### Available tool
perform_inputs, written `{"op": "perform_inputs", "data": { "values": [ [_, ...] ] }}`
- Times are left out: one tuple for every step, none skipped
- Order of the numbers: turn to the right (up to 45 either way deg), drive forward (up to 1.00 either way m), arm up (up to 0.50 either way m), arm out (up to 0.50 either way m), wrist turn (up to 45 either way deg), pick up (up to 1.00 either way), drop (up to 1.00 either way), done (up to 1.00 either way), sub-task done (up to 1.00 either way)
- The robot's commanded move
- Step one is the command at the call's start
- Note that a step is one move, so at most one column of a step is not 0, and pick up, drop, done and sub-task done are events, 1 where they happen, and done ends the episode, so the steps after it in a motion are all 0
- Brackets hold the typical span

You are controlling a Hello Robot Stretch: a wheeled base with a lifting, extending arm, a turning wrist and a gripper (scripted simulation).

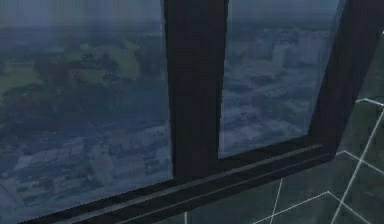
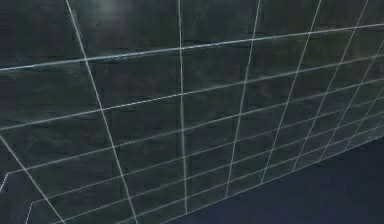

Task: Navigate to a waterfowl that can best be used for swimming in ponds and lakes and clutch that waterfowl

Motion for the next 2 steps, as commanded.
{"op": "perform_inputs", "data": {
  "values": [
    [45.0, 0.0, 0.0, 0.0, 0.0, 0.0, 0.0, 0.0, 0.0],
    [45.0, 0.0, 0.0, 0.0, 0.0, 0.0, 0.0, 0.0, 0.0]
  ]
}}
